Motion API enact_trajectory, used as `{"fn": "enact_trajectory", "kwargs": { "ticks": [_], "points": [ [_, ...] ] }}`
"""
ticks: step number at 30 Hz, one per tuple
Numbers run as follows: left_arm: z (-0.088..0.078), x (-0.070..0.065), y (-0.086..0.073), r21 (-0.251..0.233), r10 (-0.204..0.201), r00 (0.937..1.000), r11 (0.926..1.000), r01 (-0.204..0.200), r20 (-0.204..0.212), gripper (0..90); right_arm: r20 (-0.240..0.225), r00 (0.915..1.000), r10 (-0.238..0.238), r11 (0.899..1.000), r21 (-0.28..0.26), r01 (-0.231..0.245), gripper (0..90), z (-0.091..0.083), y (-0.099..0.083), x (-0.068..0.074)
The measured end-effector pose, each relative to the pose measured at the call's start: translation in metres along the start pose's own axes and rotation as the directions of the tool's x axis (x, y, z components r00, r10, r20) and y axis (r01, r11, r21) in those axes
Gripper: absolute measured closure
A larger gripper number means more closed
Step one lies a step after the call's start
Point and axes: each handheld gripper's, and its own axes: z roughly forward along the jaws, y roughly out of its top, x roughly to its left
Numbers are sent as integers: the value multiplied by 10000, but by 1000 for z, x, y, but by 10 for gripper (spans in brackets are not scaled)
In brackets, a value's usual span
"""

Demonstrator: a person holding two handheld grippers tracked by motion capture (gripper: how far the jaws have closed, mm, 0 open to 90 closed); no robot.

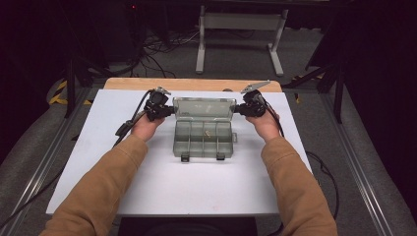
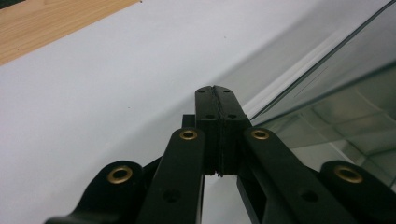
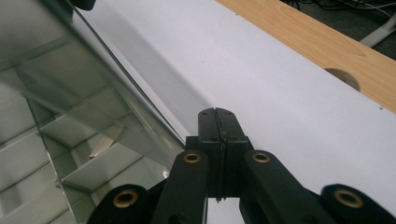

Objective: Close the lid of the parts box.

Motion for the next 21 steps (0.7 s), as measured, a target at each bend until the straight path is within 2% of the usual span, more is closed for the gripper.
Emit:
{"fn": "enact_trajectory", "kwargs": {
  "ticks": [6,12,21],
  "points": [
    [-6,-2,1,38,237,9997,9997,-237,87,897,-179,9998,-125,9999,-14,125,900,-4,0,3],
    [-10,-4,0,158,128,9992,9998,-134,366,898,-401,9988,-282,9996,-11,281,900,-8,0,8],
    [-21,-11,-2,113,391,9968,9991,-400,696,899,-809,9957,-449,9989,74,456,900,-16,-5,17]
  ]
}}
